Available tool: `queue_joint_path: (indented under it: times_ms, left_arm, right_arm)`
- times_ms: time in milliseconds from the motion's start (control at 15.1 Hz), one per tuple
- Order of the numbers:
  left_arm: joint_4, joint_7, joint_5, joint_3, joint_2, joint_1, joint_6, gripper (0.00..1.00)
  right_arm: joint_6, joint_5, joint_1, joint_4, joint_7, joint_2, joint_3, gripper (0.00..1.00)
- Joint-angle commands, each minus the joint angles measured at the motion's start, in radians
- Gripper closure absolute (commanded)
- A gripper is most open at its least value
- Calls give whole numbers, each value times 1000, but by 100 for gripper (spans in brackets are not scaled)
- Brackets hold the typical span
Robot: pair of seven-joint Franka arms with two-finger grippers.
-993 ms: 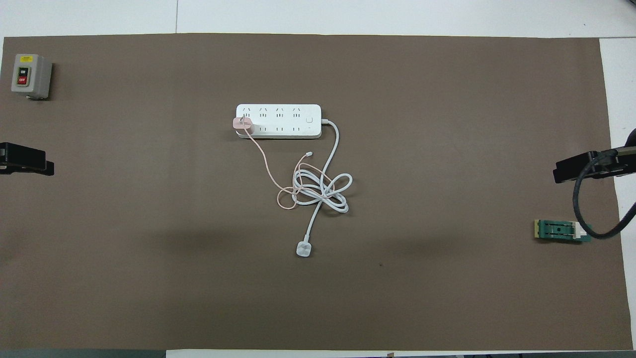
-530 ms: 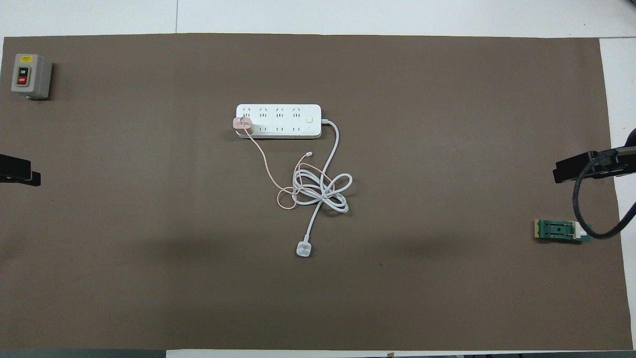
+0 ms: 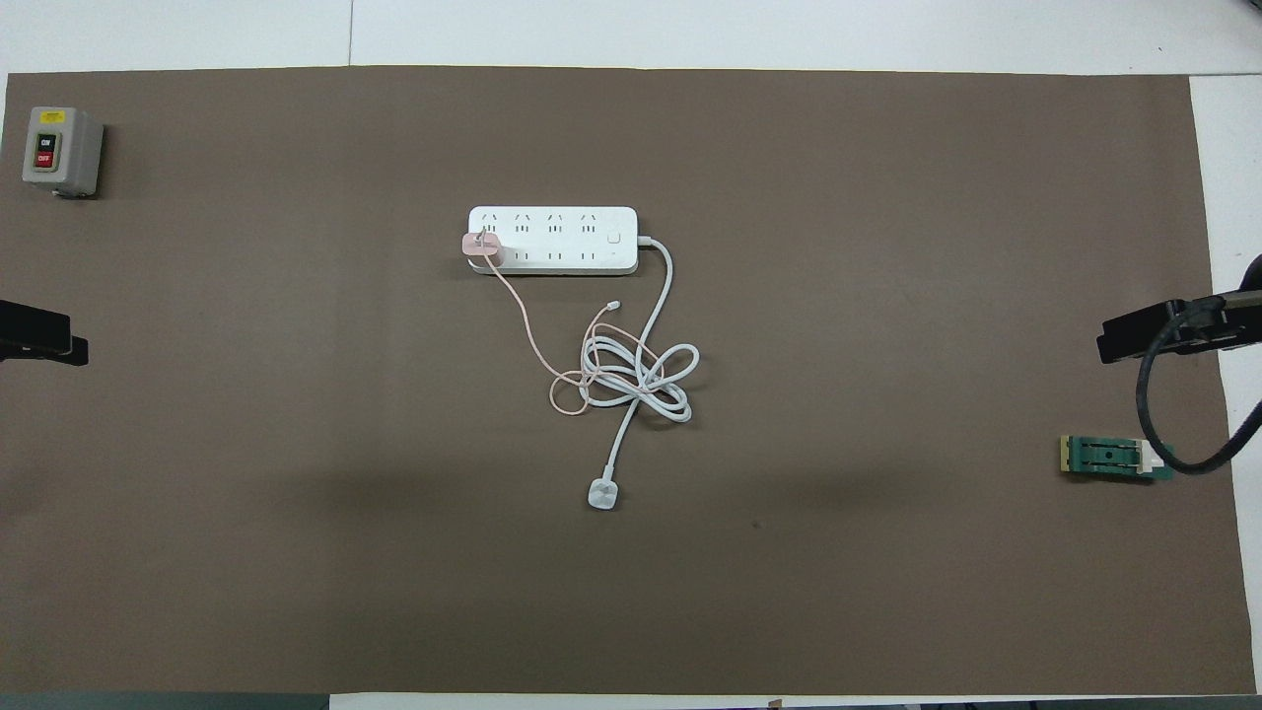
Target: Plug charger into power strip
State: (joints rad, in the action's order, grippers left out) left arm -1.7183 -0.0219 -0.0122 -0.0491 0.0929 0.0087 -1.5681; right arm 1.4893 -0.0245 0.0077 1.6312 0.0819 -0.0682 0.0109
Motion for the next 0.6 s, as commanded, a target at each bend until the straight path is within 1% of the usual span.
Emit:
queue_joint_path:
  times_ms: [0,530]
  left_arm:
    - [-20,-6,15,25,7,19,-32,0]
    - [-24,10,11,23,2,10,-55,0]
  right_arm:
    - [12,1,-5,16,-16,-16,-8,0]
    - [14,1,-5,15,-14,-16,-8,0]
